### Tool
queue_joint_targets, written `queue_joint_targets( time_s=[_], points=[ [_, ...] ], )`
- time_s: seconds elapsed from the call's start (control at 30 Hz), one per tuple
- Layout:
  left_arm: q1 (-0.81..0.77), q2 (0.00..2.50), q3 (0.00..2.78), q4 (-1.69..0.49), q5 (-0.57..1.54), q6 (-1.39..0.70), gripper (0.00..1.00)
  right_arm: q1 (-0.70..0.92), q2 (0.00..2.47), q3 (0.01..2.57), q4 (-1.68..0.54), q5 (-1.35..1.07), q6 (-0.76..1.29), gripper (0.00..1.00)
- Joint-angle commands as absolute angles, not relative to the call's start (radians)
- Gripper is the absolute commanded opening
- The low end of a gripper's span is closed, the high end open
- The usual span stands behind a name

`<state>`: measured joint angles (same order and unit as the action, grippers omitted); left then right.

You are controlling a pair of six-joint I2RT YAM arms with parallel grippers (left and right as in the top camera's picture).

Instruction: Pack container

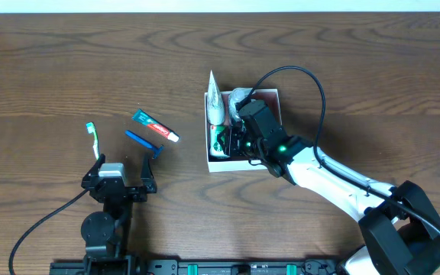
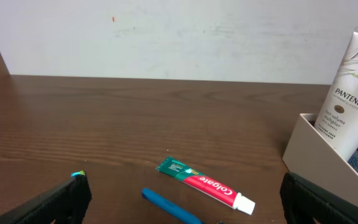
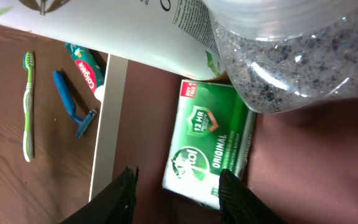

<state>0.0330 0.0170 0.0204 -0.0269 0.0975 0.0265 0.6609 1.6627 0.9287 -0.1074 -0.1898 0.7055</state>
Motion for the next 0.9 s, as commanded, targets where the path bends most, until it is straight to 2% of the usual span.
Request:
queue_joint_targets(
  time_s=[0.0,0.3,0.63,0.87],
  points=[
    [0.038,0.019,0.004,-0.063,0.109,0.031,0.98,0.669,1.67,0.948,-0.104,-0.192,0.709,0.41],
    [0.038,0.019,0.004,-0.063,0.109,0.031,0.98,0.668,1.615,0.949,-0.108,-0.218,0.688,0.4],
    [0.038,0.019,0.004,-0.063,0.109,0.032,0.98,0.655,1.25,0.95,-0.32,-0.226,0.627,0.44],
    [0.038,0.019,0.004,-0.063,0.109,0.032,0.98,0.463,0.967,0.95,-0.554,-0.008,0.601,0.49]
  ],
)
